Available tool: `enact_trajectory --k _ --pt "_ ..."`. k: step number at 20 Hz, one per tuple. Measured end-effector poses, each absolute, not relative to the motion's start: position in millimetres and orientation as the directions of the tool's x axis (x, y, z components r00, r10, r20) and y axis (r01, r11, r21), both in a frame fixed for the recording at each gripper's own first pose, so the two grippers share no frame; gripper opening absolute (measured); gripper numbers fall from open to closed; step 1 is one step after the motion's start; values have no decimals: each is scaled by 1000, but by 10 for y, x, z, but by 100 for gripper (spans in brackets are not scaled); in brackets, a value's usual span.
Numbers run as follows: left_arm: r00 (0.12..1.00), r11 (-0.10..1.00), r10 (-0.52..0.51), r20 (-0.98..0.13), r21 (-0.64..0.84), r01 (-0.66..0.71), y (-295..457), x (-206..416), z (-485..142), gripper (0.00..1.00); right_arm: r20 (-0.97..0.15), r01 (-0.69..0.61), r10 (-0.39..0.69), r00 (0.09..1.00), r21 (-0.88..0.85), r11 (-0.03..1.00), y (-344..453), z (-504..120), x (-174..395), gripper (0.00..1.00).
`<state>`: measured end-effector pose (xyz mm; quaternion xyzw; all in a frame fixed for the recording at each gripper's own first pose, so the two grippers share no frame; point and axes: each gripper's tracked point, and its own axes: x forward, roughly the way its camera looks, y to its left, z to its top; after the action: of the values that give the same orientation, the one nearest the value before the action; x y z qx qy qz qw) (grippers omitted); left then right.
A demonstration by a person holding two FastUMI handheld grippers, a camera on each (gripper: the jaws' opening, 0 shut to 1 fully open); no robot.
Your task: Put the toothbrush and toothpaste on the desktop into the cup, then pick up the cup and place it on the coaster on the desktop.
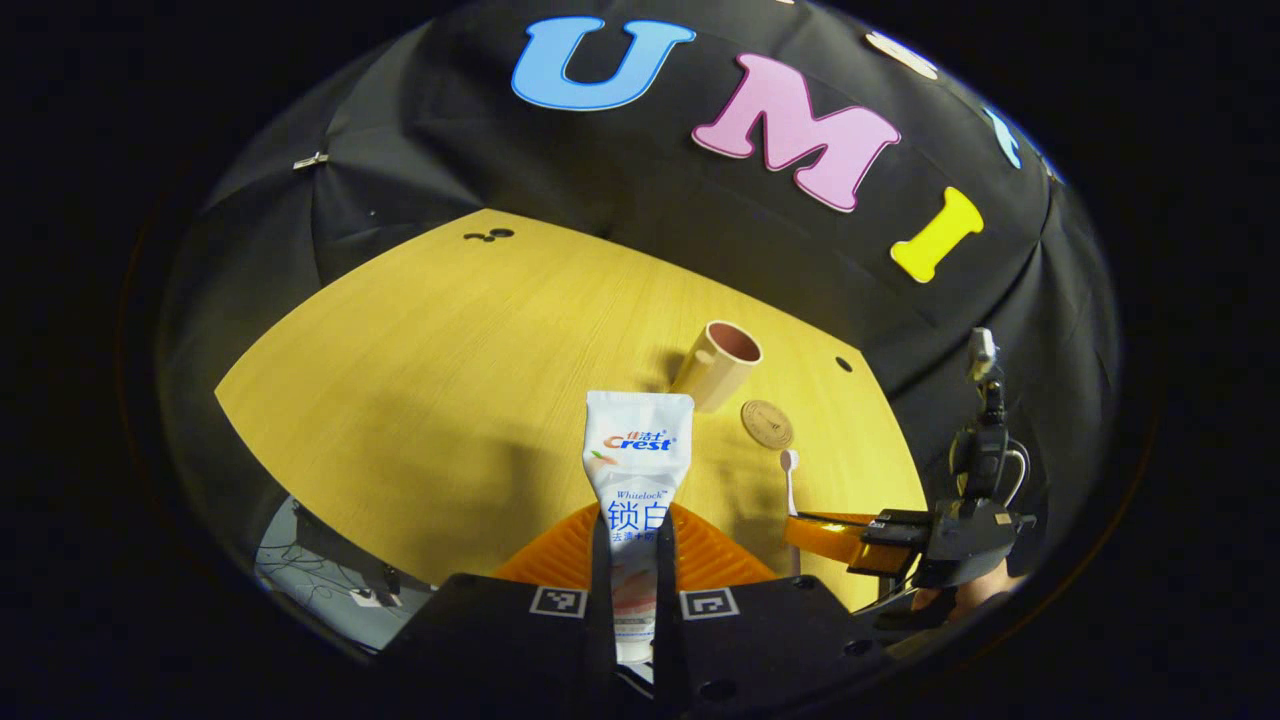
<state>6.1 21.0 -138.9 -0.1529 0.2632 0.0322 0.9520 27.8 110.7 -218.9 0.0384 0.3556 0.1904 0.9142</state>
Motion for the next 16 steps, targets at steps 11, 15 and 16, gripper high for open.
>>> enact_trajectory --k 11,15,16 --pt "971 972 -18 -239 -232 -39 -227 1023 -245 19 -421 -427 549 723 353 833 840 -1334 200 6" --pt "990 968 -40 -138 -252 4 -353 1502 13 19 -413 -421 534 738 336 842 630 -1314 154 6" --pt "993 964 -49 -111 -265 18 -384 1623 98 19 -411 -411 528 743 343 845 594 -1309 146 6"
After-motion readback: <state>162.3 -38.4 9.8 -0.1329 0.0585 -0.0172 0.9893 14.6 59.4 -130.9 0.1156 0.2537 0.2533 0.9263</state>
